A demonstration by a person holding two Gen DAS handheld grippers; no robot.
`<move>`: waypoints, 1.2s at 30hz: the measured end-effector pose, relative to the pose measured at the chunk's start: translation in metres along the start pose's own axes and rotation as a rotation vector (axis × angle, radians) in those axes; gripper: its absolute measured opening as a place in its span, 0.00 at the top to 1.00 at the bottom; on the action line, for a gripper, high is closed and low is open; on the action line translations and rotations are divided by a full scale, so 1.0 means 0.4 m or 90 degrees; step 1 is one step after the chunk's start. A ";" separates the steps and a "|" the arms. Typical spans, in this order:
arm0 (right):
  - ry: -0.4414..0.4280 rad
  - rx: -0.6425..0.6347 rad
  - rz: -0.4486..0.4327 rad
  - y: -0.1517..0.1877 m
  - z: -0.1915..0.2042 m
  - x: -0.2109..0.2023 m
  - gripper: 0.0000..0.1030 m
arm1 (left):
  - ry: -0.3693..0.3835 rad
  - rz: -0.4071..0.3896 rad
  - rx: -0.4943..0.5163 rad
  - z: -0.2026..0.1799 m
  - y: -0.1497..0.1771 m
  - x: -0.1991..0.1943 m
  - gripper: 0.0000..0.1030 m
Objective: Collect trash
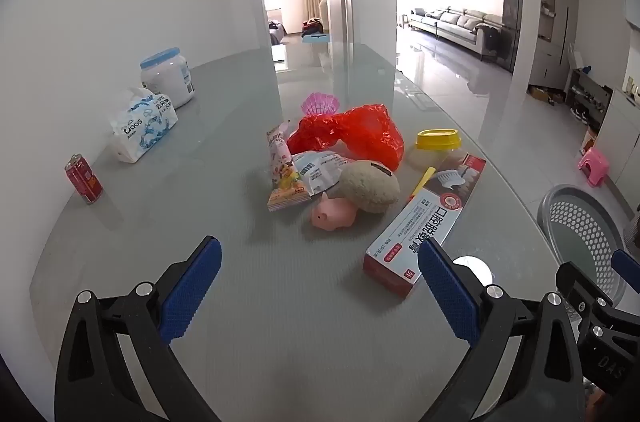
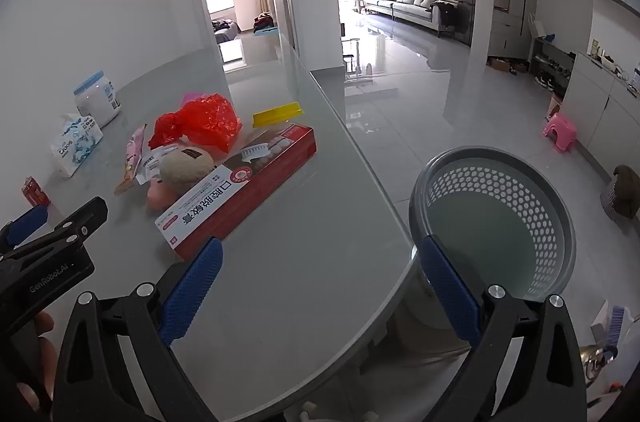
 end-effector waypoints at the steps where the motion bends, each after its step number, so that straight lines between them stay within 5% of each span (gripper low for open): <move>1: 0.000 -0.001 0.000 0.000 0.000 0.000 0.08 | 0.000 0.002 0.001 0.000 0.000 0.001 0.06; 36: -0.001 -0.001 -0.011 0.001 0.007 -0.029 0.08 | -0.006 -0.006 -0.015 0.013 0.005 -0.012 0.06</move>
Point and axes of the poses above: each gripper's, at about its wrist camera, not at the fingertips, and x roughly the way its jaws point, z to its left, y to its underside, the point moved 6 cm from there along x, roughly the way its jaws point, and after that the axes turned 9 degrees about x, right-handed, at the moved point
